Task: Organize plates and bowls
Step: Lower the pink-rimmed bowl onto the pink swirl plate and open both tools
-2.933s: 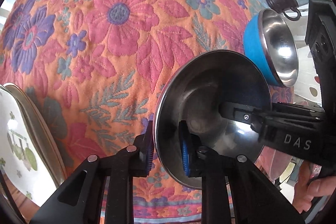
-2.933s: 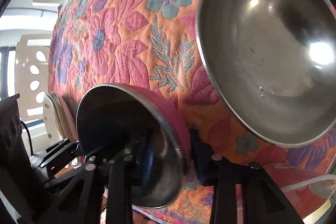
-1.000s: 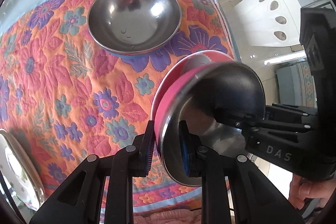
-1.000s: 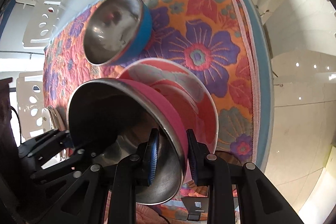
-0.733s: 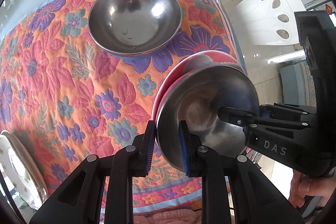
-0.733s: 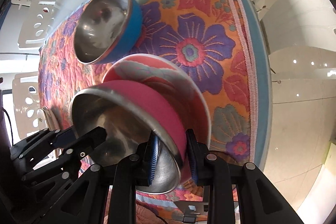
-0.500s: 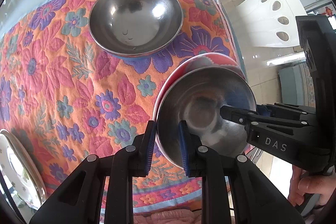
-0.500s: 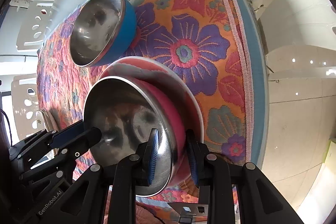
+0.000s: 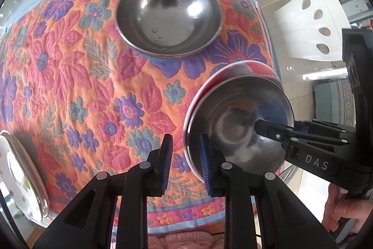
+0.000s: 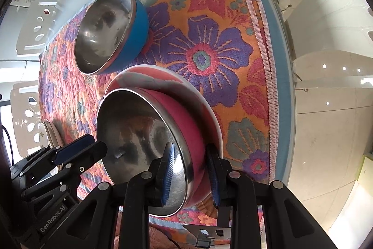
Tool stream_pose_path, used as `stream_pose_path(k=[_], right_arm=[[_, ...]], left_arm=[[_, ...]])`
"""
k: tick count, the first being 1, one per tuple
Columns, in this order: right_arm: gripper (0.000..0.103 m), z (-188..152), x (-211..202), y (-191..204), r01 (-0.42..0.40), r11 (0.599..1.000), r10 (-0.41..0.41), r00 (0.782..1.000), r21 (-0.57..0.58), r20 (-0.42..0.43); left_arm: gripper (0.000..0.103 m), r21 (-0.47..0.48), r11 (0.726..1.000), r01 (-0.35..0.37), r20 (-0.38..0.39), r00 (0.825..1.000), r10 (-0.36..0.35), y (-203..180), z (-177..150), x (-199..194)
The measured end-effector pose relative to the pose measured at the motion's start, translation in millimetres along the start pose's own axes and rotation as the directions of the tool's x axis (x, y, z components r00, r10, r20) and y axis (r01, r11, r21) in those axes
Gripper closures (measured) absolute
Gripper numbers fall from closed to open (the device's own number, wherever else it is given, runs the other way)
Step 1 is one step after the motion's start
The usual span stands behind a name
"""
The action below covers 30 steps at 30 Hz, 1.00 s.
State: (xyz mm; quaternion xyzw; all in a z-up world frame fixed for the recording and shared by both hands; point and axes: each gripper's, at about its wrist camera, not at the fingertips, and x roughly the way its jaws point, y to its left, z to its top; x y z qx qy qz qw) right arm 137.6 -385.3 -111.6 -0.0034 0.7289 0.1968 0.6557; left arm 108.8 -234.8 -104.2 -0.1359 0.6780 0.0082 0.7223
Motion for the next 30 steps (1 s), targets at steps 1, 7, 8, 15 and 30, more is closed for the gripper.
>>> stream_pose_path(k=[1, 7, 8, 15, 30], right_arm=[[0.077, 1, 0, 1, 0.002, 1.000, -0.002, 1.000, -0.004, -0.003], [0.074, 5, 4, 10, 0.027, 0.997, -0.030, 0.999, -0.067, -0.038], [0.072, 5, 4, 11, 0.028, 0.997, -0.031, 0.999, -0.077, -0.043], [0.063, 9, 3, 27, 0.059, 0.982, -0.073, 0.995, -0.178, -0.071], [0.048, 20, 0, 37, 0.054, 0.952, -0.087, 0.992, -0.301, -0.096]], left_arm=[[0.082, -0.014, 1.000, 0.004, 0.000, 1.000, -0.004, 3, 0, 0], [0.082, -0.102, 0.995, 0.013, 0.019, 1.000, -0.011, 21, 0, -4], [0.082, -0.118, 0.993, 0.018, 0.021, 1.000, -0.016, 25, 0, -5], [0.082, -0.241, 0.970, 0.039, 0.059, 0.998, -0.025, 41, 1, -15], [0.077, -0.398, 0.917, 0.022, 0.086, 0.996, 0.013, 59, 10, -21]])
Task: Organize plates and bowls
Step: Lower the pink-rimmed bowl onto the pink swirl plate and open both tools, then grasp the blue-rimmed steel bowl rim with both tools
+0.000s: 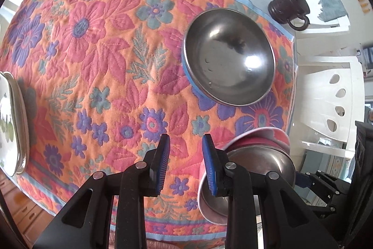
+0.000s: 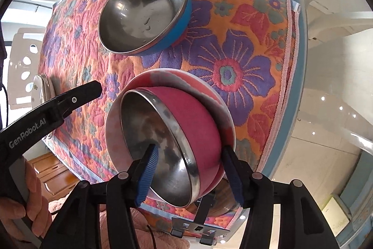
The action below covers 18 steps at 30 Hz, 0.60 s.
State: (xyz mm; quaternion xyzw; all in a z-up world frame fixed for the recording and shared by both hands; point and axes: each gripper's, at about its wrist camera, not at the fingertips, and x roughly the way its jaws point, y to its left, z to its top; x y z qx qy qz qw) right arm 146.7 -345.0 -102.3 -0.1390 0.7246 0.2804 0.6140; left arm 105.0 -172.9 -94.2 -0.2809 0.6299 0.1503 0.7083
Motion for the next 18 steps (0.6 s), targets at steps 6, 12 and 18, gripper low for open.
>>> stream_pose_path(k=[6, 12, 18], right_arm=[[0.047, -7, -9, -7, -0.031, 0.999, 0.031, 0.999, 0.022, 0.029], [0.047, -14, -16, -16, 0.020, 0.998, -0.023, 0.999, 0.059, 0.044], [0.047, -3, -43, -25, -0.060, 0.997, 0.054, 0.992, 0.049, 0.118]], left_arm=[[0.077, -0.007, 1.000, -0.003, 0.002, 1.000, 0.003, 4, 2, 2], [0.077, -0.012, 1.000, -0.010, 0.003, 1.000, 0.010, 5, 2, 2], [0.073, -0.036, 0.999, -0.038, 0.022, 0.999, 0.039, 8, 6, 0]])
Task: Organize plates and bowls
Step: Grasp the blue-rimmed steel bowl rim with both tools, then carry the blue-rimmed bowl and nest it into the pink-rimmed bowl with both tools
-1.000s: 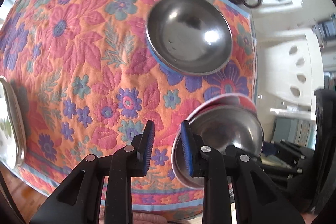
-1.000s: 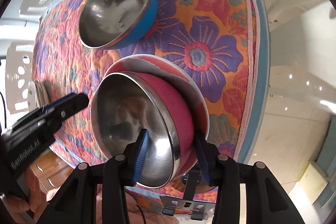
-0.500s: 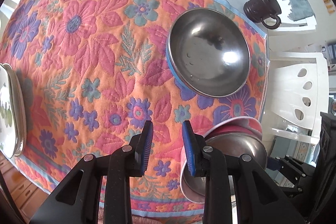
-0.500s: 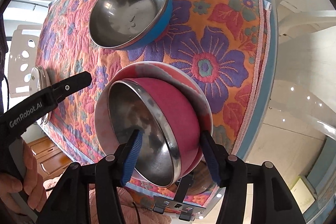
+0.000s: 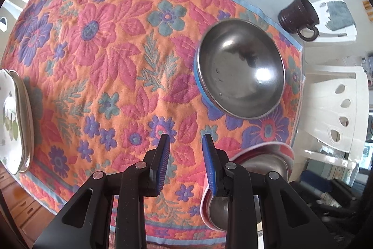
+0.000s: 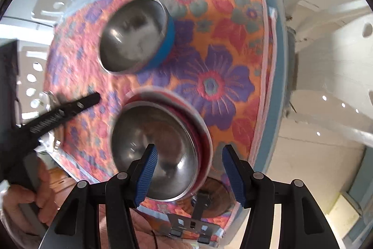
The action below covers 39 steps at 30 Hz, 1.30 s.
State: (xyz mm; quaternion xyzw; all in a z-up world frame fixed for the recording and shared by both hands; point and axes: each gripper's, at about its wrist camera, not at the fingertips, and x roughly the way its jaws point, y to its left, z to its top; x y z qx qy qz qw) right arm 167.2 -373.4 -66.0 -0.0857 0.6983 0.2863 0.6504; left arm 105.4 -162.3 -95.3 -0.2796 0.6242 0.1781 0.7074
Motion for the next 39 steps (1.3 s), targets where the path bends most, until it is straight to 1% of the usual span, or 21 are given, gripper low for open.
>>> stream_pose_path(k=[2, 4, 6, 7, 8, 9, 12, 15, 19, 21, 23, 24, 25, 26, 27, 28, 29, 33, 36, 39], right_arm=[[0.047, 16, -11, 2, -0.030, 0.999, 0.031, 0.999, -0.024, 0.028], [0.047, 34, -17, 8, -0.035, 0.998, 0.037, 0.998, -0.054, 0.043], [0.047, 52, -17, 11, -0.045, 0.996, 0.048, 0.998, -0.082, 0.041], [0.047, 65, -13, 13, -0.049, 0.994, 0.053, 0.998, -0.096, 0.036], [0.047, 74, -7, 14, -0.057, 0.993, 0.060, 0.998, -0.104, 0.028], [0.047, 85, 1, 14, -0.067, 0.992, 0.069, 0.998, -0.104, 0.014], [0.047, 104, 29, 16, -0.075, 0.993, 0.073, 0.997, -0.096, -0.019], [0.047, 115, 55, 16, -0.089, 0.993, 0.086, 0.995, -0.081, -0.045], [0.048, 125, 82, 13, -0.111, 0.993, 0.108, 0.992, -0.043, -0.073], [0.051, 127, 88, 11, -0.104, 0.994, 0.101, 0.992, -0.033, -0.082], [0.055, 128, 92, 10, -0.108, 0.994, 0.106, 0.991, -0.024, -0.085], [0.057, 129, 94, 10, -0.106, 0.994, 0.104, 0.991, -0.018, -0.087], [0.061, 130, 95, 9, -0.098, 0.995, 0.097, 0.991, -0.011, -0.090], [0.069, 130, 97, 8, -0.090, 0.996, 0.088, 0.991, -0.009, -0.096], [0.072, 131, 98, 9, -0.087, 0.996, 0.086, 0.991, -0.011, -0.100], [0.079, 131, 99, 10, -0.097, 0.995, 0.095, 0.990, -0.011, -0.099], [0.082, 130, 98, 10, -0.107, 0.994, 0.106, 0.990, -0.007, -0.097], [0.083, 131, 94, 13, -0.096, 0.995, 0.096, 0.992, -0.005, -0.084], [0.083, 130, 84, 20, -0.085, 0.996, 0.082, 0.994, -0.027, -0.077], [0.083, 126, 70, 26, -0.078, 0.996, 0.075, 0.996, -0.043, -0.055]], left_arm=[[0.071, -0.025, 0.999, -0.019, 0.010, 1.000, 0.020, 2, 6, -2], [0.070, -0.047, 0.999, -0.004, 0.025, 1.000, 0.006, 2, 12, -4], [0.065, -0.053, 0.999, 0.006, 0.037, 0.999, -0.004, -1, 21, -4], [0.060, -0.053, 0.999, -0.001, 0.042, 0.999, 0.003, -2, 24, -3], [0.058, -0.053, 0.999, -0.007, 0.049, 0.999, 0.009, -3, 28, -1], [0.057, -0.055, 0.998, -0.007, 0.056, 0.998, 0.010, -4, 31, 2], [0.057, -0.065, 0.998, 0.003, 0.045, 0.999, 0.000, -4, 40, 17], [0.057, -0.080, 0.997, -0.005, 0.030, 1.000, 0.007, -3, 42, 33], [0.062, -0.100, 0.995, -0.002, -0.002, 1.000, 0.002, 0, 45, 57], [0.064, -0.112, 0.993, 0.025, -0.003, 1.000, -0.026, 1, 44, 63], [0.069, -0.110, 0.993, 0.044, 0.008, 0.999, -0.043, 0, 44, 63], [0.073, -0.106, 0.993, 0.047, 0.012, 0.999, -0.046, 0, 43, 63], [0.079, -0.103, 0.993, 0.057, 0.018, 0.998, -0.056, -2, 43, 63], [0.082, -0.102, 0.993, 0.068, 0.021, 0.998, -0.066, -4, 43, 64], [0.083, -0.099, 0.993, 0.071, 0.023, 0.997, -0.069, -5, 43, 64], [0.084, -0.098, 0.993, 0.067, 0.029, 0.998, -0.064, -9, 44, 65], [0.084, -0.100, 0.993, 0.064, 0.034, 0.998, -0.061, -11, 45, 66], [0.085, -0.113, 0.991, 0.078, 0.033, 0.997, -0.075, -13, 54, 64], [0.086, -0.117, 0.989, 0.087, 0.040, 0.996, -0.083, -12, 52, 53], [0.086, -0.127, 0.985, 0.113, 0.053, 0.993, -0.107, -12, 46, 37]])
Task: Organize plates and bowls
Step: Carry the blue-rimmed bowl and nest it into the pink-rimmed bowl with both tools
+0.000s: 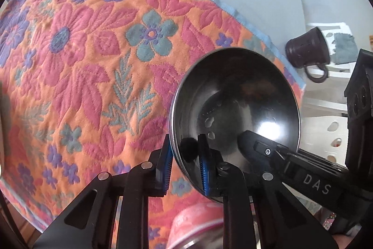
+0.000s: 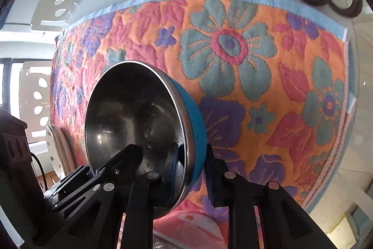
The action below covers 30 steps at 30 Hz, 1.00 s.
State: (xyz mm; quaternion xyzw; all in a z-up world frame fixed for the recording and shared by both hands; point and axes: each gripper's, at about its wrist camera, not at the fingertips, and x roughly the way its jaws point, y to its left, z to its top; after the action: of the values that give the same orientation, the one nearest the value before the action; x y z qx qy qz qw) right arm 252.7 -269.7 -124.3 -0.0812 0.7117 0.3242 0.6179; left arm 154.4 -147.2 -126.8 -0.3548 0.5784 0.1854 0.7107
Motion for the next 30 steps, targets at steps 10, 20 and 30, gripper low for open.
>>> stream_pose_path(k=[10, 20, 30], right_arm=[[0.083, -29, -34, 9, -0.028, 1.000, 0.027, 0.998, 0.004, 0.053], [0.083, -86, -58, 18, -0.015, 1.000, 0.014, 0.997, 0.012, 0.080], [0.083, -120, -50, 15, 0.002, 1.000, -0.002, 0.999, 0.010, 0.041]], left_arm=[[0.086, 0.011, 0.999, 0.044, 0.037, 0.998, -0.045, -1, -18, -43], [0.086, -0.011, 0.998, 0.065, 0.031, 0.997, -0.065, 14, -68, -64], [0.086, -0.034, 0.999, 0.003, 0.025, 1.000, -0.002, 15, -99, -60]])
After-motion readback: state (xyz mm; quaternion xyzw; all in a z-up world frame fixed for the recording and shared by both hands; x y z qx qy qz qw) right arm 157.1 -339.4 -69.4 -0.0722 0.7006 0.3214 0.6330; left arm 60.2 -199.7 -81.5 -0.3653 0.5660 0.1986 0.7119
